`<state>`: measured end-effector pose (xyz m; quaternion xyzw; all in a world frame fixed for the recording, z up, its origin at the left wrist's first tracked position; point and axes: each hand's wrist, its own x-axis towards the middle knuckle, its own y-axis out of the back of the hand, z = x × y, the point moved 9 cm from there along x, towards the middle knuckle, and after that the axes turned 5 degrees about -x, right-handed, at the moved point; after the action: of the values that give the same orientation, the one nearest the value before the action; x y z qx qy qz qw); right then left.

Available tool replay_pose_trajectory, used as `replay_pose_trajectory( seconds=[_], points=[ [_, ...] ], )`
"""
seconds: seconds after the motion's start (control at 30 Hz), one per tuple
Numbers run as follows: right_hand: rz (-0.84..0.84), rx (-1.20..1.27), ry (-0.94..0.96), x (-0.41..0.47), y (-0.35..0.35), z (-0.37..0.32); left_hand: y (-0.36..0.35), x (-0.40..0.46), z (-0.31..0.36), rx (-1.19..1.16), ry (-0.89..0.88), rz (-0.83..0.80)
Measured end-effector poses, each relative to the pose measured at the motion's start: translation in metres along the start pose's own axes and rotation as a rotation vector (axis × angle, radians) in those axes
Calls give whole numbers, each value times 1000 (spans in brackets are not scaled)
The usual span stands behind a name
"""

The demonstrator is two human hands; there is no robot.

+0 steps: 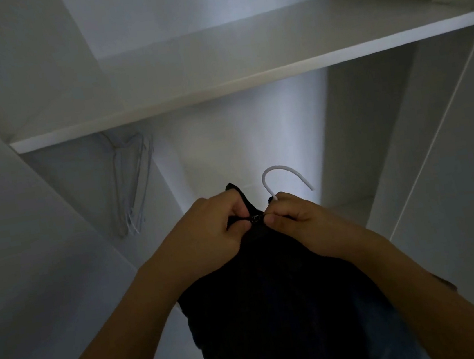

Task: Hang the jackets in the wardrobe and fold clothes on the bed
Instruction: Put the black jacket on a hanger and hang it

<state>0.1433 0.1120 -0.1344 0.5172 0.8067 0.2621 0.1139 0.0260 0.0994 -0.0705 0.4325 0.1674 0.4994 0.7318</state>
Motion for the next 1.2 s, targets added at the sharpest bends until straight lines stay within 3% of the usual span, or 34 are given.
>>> replay_pose_trajectory(
  seconds=[0.37,0.53,0.73,0.93,1.2],
  points=[
    [45,-13,37,10,15,4,5,-7,11,175,-36,21],
    [-11,201,-60,12,1,9,10,-3,18,187,-69,62],
    [44,473,-79,10,6,12,0,-11,16,103,-62,33],
    [156,283,2,17,29,7,7,-25,13,49,-35,100],
    [236,81,-36,39,70,37,19,-48,25,78,-8,106]
  ],
)
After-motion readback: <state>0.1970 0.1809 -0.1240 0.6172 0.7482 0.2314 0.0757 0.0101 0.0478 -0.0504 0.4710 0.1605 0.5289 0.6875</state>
